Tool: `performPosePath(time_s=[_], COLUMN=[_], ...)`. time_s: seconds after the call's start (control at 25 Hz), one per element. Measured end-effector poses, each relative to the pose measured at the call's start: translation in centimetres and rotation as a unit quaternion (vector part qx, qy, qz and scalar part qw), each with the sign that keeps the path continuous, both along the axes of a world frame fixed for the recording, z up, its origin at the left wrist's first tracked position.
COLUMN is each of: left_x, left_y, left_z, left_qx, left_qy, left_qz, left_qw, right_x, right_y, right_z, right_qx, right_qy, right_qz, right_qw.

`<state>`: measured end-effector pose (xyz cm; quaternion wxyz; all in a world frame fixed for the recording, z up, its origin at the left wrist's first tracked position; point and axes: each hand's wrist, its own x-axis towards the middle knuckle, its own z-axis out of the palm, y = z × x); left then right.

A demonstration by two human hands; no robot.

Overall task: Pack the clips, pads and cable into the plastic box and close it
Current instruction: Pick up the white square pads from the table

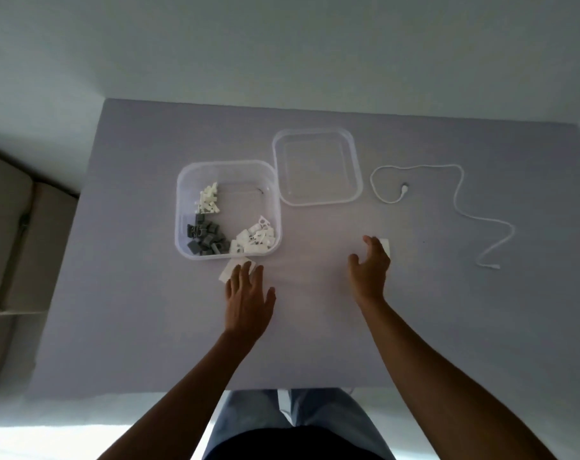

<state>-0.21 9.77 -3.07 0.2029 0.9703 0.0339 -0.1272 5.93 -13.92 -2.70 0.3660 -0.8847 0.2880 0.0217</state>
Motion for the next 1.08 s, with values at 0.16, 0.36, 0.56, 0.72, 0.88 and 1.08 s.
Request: performPosePath(time_s=[0.16, 0.36, 0.56, 0.72, 0.88, 1.08], left_x=[-1.1, -2.2, -1.7, -0.2, 1.3, 1.6], left_y=[-1.0, -2.4, -1.1, -0.3, 0.5, 0.5], left_z=[-1.1, -0.4, -0.4, 0.5, 0.8, 1.9], left_qx=[0.03, 0.045, 0.007, 0.016, -0.018, -0.164], left_qy=[0.048, 0.028, 0.085, 0.117, 0.174, 0.185], left_qz=[0.011, 0.029, 0.092, 0.114, 0.145, 0.143], left_qw=[0.998, 0.998, 0.992, 0.986, 0.974, 0.958], right_x=[-2.2, -5.3, -6.0, -5.4, -4.4, -3.6], right_y=[-3.5, -2.6, -1.2, -0.8, -0.1, 0.9], right_z=[-2.3, -2.2, -1.0, -0.9, -0.9, -0.6], right_qx=[-0.127, -0.108, -0.097, -0.101, -0.11, -0.03], right_qy=[0.164, 0.072, 0.059, 0.117, 0.157, 0.134], right_qz=[0.154, 0.239, 0.221, 0.182, 0.174, 0.169], right_qw=[0.966, 0.962, 0.969, 0.971, 0.966, 0.976])
